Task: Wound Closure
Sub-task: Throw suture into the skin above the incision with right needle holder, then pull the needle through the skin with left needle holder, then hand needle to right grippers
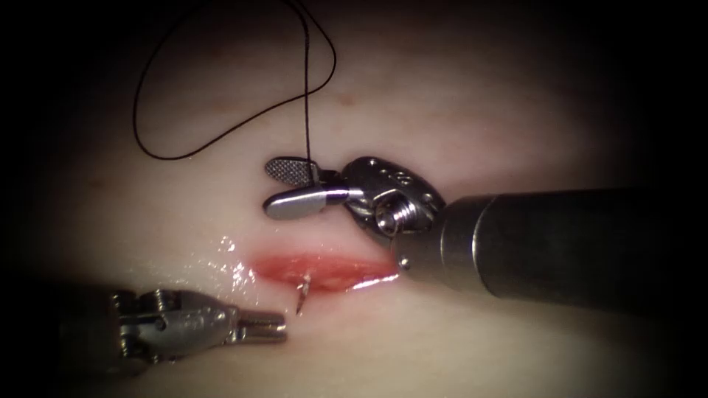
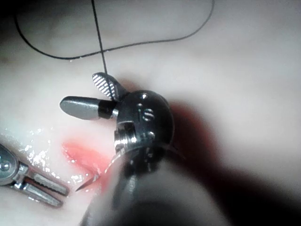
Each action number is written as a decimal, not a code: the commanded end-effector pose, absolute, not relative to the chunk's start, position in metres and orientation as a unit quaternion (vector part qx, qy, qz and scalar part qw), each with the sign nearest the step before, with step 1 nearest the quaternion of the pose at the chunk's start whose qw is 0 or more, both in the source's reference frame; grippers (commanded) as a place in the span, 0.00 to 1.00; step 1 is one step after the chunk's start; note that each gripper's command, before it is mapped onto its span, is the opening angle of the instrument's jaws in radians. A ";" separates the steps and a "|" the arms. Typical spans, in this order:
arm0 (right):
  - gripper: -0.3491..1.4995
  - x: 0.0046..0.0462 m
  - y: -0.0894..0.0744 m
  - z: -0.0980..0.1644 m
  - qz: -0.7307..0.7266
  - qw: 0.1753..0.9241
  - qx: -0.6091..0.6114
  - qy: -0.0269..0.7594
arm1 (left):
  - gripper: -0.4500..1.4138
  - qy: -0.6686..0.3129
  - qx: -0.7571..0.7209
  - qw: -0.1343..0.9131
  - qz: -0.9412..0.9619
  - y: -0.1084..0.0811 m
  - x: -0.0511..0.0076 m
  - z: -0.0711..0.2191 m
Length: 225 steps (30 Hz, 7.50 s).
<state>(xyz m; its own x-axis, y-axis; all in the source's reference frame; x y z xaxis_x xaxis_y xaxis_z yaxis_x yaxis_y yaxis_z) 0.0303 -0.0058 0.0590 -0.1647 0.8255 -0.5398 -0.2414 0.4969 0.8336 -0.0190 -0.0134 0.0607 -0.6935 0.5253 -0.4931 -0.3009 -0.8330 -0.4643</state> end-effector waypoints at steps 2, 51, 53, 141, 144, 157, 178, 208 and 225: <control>0.72 0.0303 -0.005 0.059 0.415 0.641 0.202 0.613 | 0.17 -0.179 -0.318 0.231 0.902 -0.014 -0.0194 0.061; 0.00 0.0271 -0.009 0.067 0.557 0.545 0.392 0.489 | 0.17 -0.180 -0.314 0.233 0.903 -0.014 -0.0170 0.060; 0.00 0.0266 -0.008 0.068 0.563 0.528 0.384 0.507 | 0.17 -0.179 -0.314 0.233 0.903 -0.014 -0.0172 0.061; 0.10 0.0194 -0.011 0.062 0.311 0.697 0.184 0.619 | 0.00 -0.539 -0.436 0.478 0.539 -0.010 -0.0269 0.052; 0.12 0.0194 -0.012 0.062 0.315 0.694 0.192 0.618 | 0.00 -0.483 -0.492 0.436 0.578 -0.010 -0.0270 0.051; 0.05 0.0196 -0.015 0.059 0.382 0.654 0.281 0.590 | 0.00 -0.159 -0.617 0.234 0.734 -0.006 -0.0274 0.043; 0.47 0.0189 -0.011 0.057 0.399 0.636 0.291 0.593 | 0.00 0.071 -0.577 0.101 0.807 -0.006 -0.0289 0.051; 0.80 0.0268 -0.010 0.053 0.574 0.457 0.472 0.489 | 0.00 0.181 -0.556 0.001 0.811 -0.007 -0.0290 0.053; 0.00 0.0267 -0.009 0.054 0.595 0.459 0.429 0.500 | 0.00 0.175 -0.569 -0.005 0.803 -0.008 -0.0298 0.052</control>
<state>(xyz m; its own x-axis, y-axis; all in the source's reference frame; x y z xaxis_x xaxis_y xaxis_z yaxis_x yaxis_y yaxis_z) 0.0260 -0.0085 0.0531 -0.2215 0.9743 0.0400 -0.1218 -0.0683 0.9902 -0.0293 -0.0075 0.0515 -0.3530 -0.2079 -0.9122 -0.1940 -0.9375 0.2888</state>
